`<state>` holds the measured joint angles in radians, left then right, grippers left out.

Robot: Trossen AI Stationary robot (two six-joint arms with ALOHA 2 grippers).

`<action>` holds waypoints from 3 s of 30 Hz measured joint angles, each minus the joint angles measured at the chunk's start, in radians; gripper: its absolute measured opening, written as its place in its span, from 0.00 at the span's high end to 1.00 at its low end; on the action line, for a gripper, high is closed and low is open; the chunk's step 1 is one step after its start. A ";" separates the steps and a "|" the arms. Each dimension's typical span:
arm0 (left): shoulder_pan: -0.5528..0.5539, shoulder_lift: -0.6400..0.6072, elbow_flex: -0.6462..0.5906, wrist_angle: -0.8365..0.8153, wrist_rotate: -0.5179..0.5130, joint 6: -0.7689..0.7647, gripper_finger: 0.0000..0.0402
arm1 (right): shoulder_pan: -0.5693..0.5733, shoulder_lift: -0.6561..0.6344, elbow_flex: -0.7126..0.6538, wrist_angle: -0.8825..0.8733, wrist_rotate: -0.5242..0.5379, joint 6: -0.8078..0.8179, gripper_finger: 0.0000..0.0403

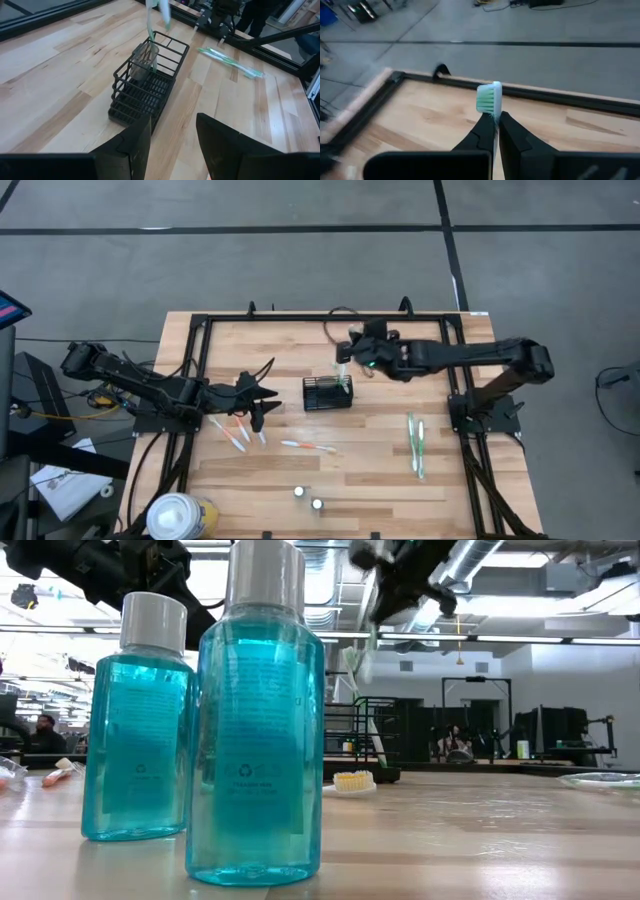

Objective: Pick & Place toothbrushing station
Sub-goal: Put the top green toothbrush into the wire organizer

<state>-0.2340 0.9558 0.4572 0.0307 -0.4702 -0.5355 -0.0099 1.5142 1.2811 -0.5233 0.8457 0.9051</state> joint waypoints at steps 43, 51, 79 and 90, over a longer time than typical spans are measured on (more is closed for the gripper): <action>0.020 0.000 -0.078 0.069 -0.017 -0.044 0.62 | 0.075 0.080 0.001 0.082 0.255 -0.157 1.00; 0.020 0.000 -0.078 0.076 -0.016 0.008 0.62 | 0.099 0.096 0.001 0.095 0.277 -0.146 1.00; 0.019 0.000 -0.078 0.092 -0.019 0.113 0.62 | 0.226 0.169 0.000 0.113 0.475 -0.074 1.00; 0.020 0.000 -0.078 0.106 -0.059 0.192 0.62 | 0.252 0.260 0.000 0.043 0.511 0.027 1.00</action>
<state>-0.2144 0.9558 0.3794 0.1366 -0.5293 -0.3431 0.2424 1.7741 1.2816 -0.4802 1.3568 0.9316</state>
